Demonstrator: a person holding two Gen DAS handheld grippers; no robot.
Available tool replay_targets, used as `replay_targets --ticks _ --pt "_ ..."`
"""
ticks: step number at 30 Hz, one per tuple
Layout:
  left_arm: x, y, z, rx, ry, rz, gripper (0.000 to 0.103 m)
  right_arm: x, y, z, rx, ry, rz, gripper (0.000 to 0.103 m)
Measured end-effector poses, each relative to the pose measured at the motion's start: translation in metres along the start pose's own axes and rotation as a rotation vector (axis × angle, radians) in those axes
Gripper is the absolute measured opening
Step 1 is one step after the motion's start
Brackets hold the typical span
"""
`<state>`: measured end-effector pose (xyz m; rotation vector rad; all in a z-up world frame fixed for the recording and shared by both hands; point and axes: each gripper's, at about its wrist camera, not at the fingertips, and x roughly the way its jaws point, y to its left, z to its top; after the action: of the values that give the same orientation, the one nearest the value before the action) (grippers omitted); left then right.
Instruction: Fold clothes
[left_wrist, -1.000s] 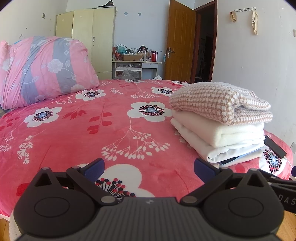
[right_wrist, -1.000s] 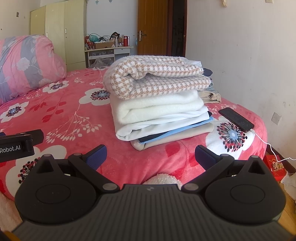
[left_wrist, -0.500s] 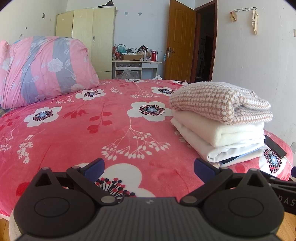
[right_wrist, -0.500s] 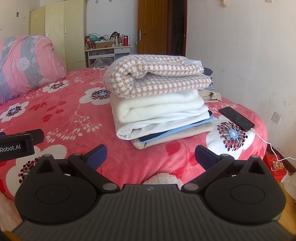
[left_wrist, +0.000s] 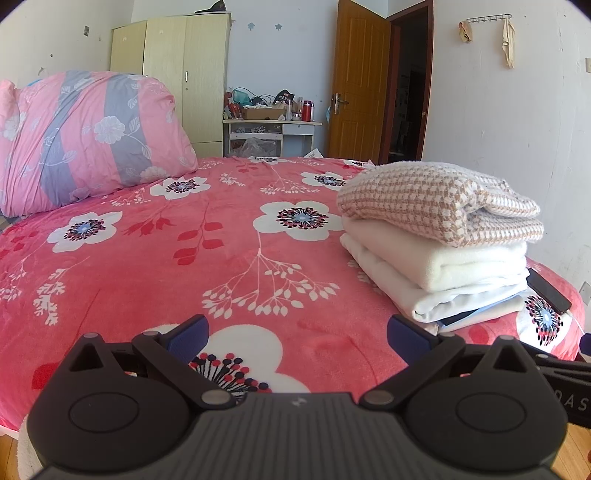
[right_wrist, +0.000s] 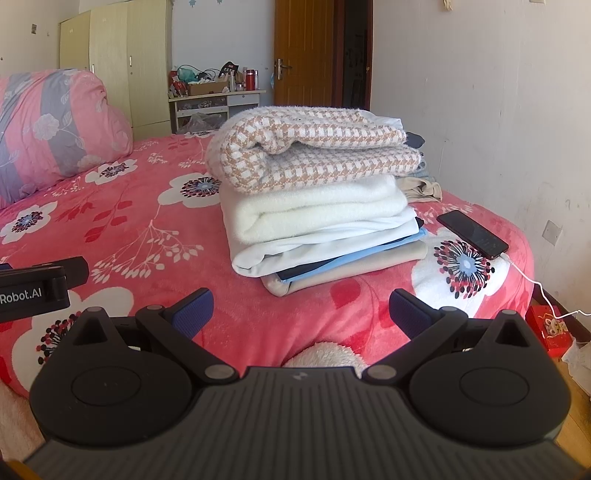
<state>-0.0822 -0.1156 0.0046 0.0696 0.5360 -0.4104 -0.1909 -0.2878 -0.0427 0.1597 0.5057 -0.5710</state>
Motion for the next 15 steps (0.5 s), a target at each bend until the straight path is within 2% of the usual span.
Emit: replay_targets --ticks 15 --pt "0.0009 -0.0011 -0.0004 0.006 0.000 -0.001 0.103 0.0012 0.0008 -0.0005 0.000 0.005 0.003 0.102"
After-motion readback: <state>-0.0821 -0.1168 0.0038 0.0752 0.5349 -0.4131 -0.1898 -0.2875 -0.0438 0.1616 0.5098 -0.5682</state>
